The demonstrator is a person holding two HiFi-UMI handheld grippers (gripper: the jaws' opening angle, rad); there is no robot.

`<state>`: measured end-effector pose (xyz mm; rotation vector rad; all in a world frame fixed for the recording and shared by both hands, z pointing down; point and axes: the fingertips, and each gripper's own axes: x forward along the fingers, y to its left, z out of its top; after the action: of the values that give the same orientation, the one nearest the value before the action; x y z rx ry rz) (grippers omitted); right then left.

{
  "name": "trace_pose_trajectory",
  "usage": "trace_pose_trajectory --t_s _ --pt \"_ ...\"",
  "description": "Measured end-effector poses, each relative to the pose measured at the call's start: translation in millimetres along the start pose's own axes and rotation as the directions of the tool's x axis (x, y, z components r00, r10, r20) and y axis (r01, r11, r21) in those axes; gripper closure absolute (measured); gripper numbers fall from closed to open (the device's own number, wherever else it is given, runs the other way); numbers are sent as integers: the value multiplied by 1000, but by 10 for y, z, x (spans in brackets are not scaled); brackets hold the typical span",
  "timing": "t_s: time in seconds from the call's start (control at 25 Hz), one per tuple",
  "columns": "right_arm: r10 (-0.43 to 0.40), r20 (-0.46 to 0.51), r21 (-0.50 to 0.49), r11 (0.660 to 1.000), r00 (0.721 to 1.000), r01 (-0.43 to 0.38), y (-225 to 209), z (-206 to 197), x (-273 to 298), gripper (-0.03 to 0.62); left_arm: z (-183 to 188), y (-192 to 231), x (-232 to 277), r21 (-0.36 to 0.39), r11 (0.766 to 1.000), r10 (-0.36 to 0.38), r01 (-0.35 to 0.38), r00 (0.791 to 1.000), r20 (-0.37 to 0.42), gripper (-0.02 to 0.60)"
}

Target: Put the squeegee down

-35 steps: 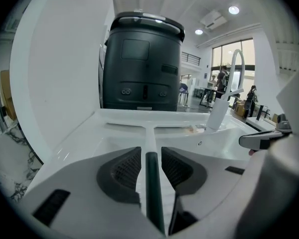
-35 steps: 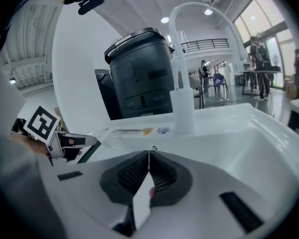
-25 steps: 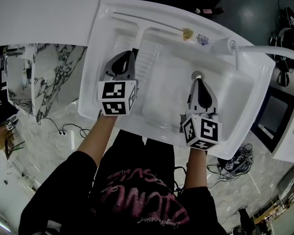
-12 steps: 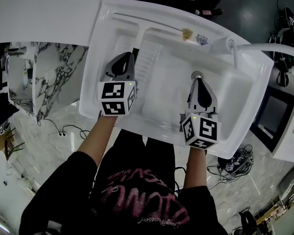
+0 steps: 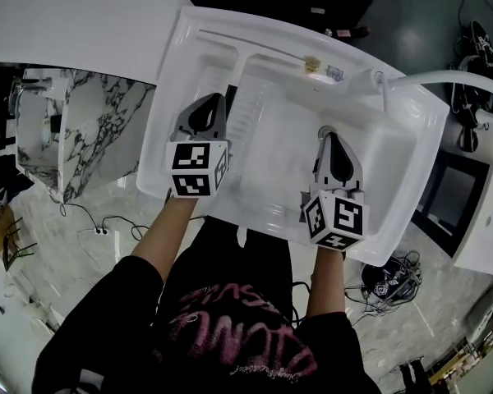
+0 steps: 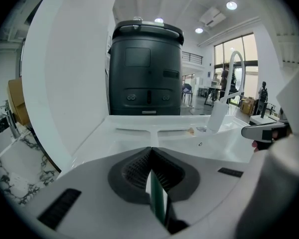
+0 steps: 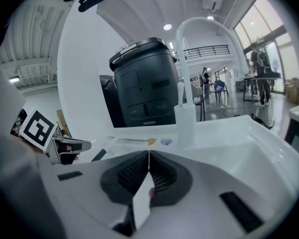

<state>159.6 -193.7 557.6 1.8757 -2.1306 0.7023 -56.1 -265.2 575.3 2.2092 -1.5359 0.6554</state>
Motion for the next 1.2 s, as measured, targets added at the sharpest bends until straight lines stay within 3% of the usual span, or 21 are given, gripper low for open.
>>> trace_pose_trajectory --t_s 1.2 --pt "20 194 -62 998 981 -8 344 892 -751 572 691 -106 -947 -3 1000 -1 2 986 169 572"
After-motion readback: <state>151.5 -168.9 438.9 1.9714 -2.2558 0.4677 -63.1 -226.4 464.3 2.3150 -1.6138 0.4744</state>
